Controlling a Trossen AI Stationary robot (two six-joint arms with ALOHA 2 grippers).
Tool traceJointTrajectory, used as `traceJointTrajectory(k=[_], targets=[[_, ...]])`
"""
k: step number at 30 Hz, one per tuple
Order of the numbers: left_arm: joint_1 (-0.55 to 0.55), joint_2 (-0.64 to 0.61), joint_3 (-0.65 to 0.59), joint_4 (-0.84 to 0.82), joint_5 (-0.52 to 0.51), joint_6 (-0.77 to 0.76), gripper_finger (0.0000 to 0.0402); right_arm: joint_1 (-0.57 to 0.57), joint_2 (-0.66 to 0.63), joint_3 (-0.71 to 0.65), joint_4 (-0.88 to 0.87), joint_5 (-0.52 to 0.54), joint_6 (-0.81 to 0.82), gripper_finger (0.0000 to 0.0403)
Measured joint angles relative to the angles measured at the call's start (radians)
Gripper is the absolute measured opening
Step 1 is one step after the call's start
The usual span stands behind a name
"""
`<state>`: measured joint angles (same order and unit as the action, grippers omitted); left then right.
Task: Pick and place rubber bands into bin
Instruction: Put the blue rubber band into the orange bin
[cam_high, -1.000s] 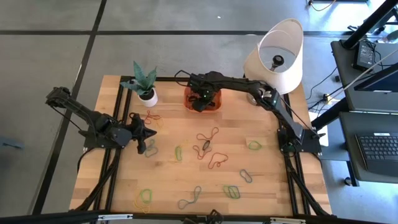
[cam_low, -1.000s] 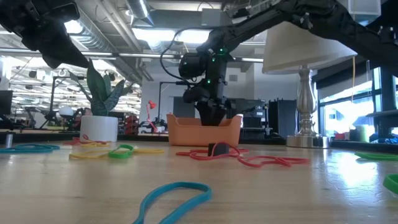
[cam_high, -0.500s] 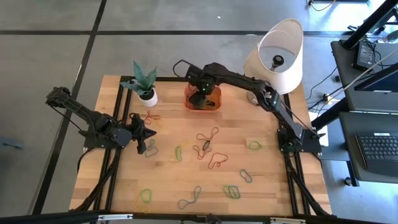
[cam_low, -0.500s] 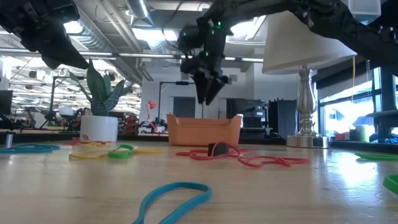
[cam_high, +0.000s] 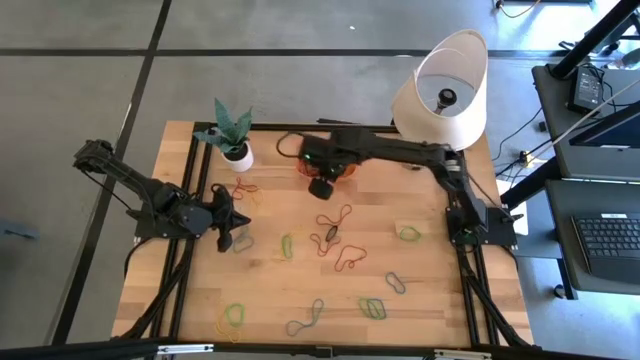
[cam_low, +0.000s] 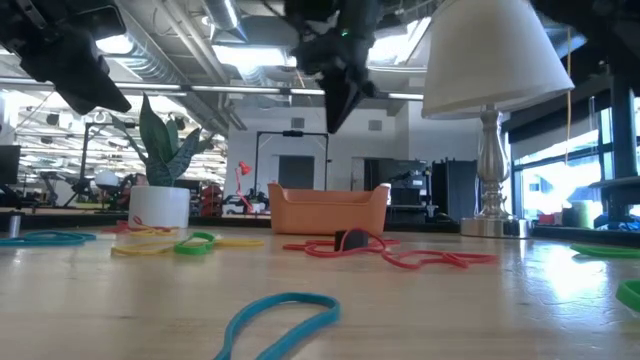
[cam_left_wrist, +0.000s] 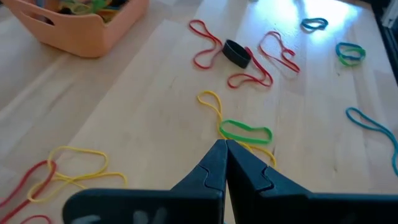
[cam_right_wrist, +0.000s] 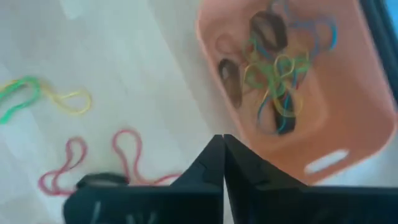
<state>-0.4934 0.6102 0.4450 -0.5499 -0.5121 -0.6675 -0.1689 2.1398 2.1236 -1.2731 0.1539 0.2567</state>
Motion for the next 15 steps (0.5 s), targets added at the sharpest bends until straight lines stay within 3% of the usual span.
traceJointTrajectory(k=[10,15], targets=[[0.000,0.023,0.017,-0.012,0.015,-0.060,0.0003,0.230,-0.527,-0.823,0.540,0.012,0.332,0.0004],[0.036,0.130,0.103,-0.074,0.040,-0.065,0.0003,0.367,-0.757,-1.111,0.691,0.071,0.454,0.0008]])
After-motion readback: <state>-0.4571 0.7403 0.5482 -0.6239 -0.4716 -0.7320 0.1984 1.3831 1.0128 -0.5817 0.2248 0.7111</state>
